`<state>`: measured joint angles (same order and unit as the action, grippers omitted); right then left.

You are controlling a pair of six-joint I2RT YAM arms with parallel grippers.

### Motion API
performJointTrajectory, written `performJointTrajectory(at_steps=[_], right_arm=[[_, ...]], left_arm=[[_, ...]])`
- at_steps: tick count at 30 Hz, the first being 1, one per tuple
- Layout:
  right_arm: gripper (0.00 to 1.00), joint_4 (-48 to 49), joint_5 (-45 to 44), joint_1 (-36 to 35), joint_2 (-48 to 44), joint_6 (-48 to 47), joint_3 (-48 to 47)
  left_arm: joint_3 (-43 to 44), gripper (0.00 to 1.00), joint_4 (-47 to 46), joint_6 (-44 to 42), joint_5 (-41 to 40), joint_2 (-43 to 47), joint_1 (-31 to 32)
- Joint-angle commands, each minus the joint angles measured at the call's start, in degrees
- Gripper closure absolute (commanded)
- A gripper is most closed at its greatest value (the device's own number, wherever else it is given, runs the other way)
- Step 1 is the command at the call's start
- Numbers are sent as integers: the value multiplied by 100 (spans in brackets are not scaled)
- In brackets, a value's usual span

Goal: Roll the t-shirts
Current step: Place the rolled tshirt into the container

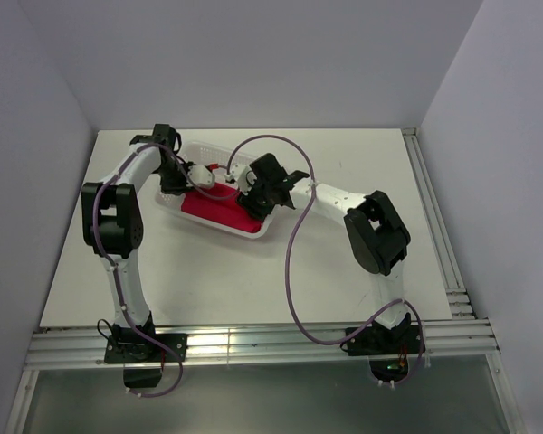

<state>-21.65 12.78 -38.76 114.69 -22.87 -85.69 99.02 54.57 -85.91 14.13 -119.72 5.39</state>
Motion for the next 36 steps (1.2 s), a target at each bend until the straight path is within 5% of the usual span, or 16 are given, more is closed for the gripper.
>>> performJointTrajectory(at_steps=[1,15,36], right_arm=[[43,-454,49,18,9,-42,-141],[33,-533,287,27,-298,-138,-141],[24,-490,392,176,-887,-130,-142]], left_arm=[[223,58,169,-208,-138,379,-152],[477,44,485,-365,-33,529,-187],[864,37,336,152,379,608,-240]])
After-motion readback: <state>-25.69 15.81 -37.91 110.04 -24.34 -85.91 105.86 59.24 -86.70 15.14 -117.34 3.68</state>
